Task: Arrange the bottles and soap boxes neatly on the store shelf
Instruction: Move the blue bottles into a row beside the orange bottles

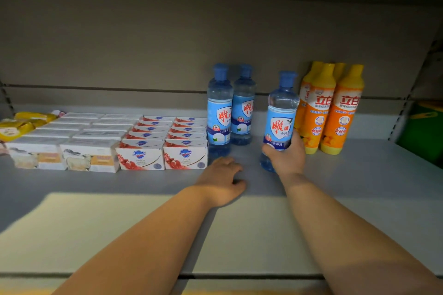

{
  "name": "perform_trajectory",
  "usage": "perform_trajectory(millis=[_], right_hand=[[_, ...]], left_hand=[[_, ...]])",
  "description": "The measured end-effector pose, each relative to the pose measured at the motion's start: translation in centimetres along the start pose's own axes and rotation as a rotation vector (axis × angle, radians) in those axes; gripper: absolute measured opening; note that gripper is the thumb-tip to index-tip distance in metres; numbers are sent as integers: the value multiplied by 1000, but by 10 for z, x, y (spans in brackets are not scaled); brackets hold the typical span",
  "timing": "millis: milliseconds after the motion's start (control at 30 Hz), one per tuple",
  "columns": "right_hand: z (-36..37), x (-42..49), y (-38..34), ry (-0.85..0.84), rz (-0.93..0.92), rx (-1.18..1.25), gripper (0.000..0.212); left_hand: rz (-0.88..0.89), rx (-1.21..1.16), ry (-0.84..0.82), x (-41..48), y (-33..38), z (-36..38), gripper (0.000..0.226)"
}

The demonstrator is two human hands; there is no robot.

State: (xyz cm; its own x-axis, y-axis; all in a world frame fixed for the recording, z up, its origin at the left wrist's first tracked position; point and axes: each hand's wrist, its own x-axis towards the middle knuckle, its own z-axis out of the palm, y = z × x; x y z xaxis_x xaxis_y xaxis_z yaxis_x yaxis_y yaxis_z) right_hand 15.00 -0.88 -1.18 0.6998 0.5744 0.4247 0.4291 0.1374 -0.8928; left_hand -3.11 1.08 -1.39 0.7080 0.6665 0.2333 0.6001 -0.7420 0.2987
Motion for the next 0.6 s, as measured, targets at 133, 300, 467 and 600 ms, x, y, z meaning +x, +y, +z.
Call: perform_trajectory(millis=[133,300,467,600], right_hand=[[0,15,8,9,-7,-67,70],[11,36,15,26,-47,-299,69],[20,53,21,51,-36,-520,60],[29,61,23,86,-21,-634,60]], left_hand=[[2,44,-56,3,2,1,49],[12,6,-61,4,0,1,42],[20,-30,-66,6,-3,0,45],[21,-65,-42,7,-4,0,42]])
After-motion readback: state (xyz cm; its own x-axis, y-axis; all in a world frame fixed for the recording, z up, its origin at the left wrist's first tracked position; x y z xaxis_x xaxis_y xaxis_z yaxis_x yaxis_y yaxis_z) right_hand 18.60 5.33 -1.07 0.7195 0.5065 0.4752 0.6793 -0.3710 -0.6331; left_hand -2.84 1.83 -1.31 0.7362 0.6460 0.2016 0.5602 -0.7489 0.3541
